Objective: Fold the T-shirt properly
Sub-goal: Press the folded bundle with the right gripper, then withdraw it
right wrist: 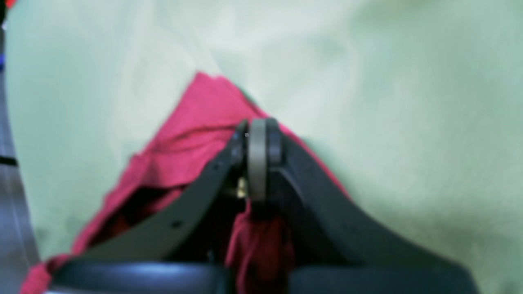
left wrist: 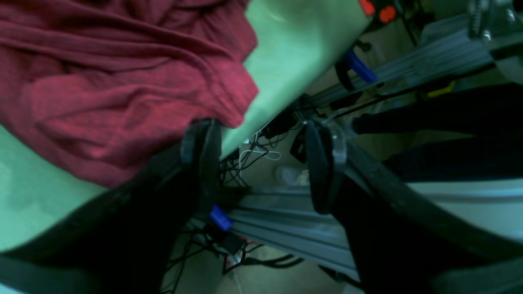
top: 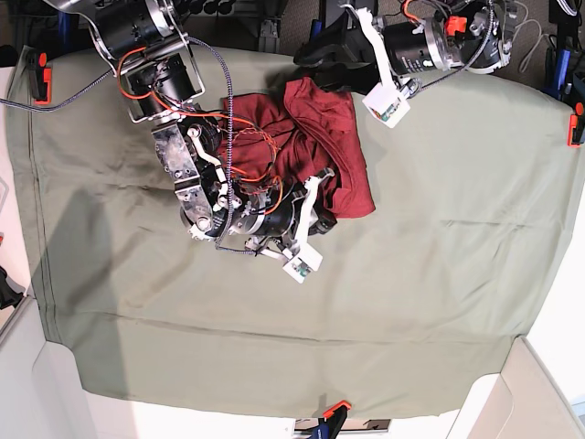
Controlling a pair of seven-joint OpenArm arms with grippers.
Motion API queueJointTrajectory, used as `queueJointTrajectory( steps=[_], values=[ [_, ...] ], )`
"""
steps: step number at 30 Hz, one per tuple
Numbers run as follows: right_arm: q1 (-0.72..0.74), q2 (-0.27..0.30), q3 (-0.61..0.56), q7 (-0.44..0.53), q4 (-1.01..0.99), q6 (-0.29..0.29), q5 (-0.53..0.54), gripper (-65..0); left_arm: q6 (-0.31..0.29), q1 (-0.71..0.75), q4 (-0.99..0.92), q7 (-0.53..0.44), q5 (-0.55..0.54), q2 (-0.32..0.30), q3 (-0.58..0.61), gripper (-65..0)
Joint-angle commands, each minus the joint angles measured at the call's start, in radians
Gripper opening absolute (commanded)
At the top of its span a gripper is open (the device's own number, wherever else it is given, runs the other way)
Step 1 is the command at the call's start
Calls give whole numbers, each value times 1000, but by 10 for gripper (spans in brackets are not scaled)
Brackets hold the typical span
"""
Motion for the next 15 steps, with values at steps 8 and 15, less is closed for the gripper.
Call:
queueJointTrajectory(
  steps=[8,15],
  values=[
    [51,-21,61,-27,172,-45,-13,-650,-9,10,27,-21,-74,-8,-52,-296],
    [39,27,323,-151,301,-47,113,-650,-9,-56,34,-37,-84,-7,-51,-296]
  ],
)
